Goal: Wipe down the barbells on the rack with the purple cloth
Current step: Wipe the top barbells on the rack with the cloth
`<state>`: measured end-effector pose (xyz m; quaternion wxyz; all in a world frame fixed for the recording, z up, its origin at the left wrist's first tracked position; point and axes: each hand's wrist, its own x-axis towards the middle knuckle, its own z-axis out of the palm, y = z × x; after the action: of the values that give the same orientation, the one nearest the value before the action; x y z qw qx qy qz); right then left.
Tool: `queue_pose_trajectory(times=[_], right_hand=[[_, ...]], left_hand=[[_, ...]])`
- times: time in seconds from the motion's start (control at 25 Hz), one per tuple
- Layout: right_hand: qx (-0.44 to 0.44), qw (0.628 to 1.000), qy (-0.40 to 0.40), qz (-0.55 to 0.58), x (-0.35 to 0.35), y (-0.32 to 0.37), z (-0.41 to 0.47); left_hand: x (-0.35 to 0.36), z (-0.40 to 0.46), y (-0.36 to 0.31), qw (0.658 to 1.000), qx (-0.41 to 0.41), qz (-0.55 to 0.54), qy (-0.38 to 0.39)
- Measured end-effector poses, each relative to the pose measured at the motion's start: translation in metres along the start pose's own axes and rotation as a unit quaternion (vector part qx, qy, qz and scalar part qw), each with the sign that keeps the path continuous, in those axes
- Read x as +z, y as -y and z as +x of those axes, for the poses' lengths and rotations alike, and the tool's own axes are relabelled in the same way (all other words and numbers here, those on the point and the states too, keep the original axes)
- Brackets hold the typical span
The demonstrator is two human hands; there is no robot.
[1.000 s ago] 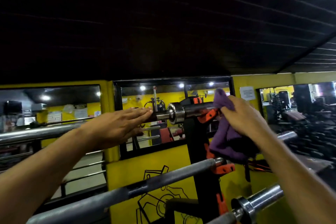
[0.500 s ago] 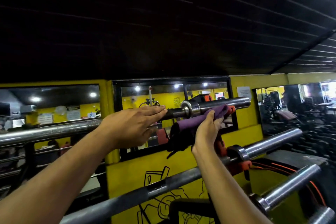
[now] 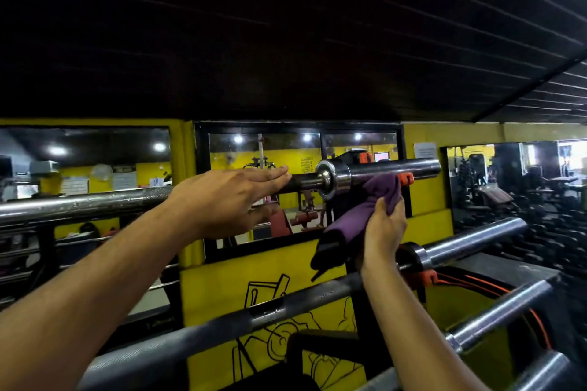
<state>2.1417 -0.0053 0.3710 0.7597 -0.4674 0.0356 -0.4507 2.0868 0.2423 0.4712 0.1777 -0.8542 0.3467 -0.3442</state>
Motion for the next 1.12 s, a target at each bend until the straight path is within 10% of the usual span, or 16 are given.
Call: queue_pose_trajectory(times=[0.28,0.6,0.72,0.88,1.0,1.12], right_hand=[[0.123,0.981,0.132,0.068,0.003,-0.001,-0.002],[0.009,0.99,0.137,-0.018,-0.019,0.033,-0.03],[-0.187,0.97,0.153,-0.038,-0.031,0.069,-0.047],[-0.475,0.833,0.178,-0.222,0.012,0.085,-0.013],[-0.492,0.67,0.258,-0.492,0.05,0.071,0.015],[-0.383,0.614,0.405,-0.559,0.087,0.089,0.041]], left_hand=[[0.002,-0.001,0.0,1.0,0.001,0.001,-0.019],[0.001,0.0,0.001,0.999,0.025,-0.002,-0.03],[-0.002,0.001,0.004,1.0,0.015,-0.015,-0.013],[-0.009,-0.012,0.007,0.998,-0.021,-0.048,-0.033],[-0.007,-0.024,-0.002,0.996,-0.072,-0.003,-0.043],[-0.001,-0.026,-0.01,0.994,-0.074,0.019,-0.074]])
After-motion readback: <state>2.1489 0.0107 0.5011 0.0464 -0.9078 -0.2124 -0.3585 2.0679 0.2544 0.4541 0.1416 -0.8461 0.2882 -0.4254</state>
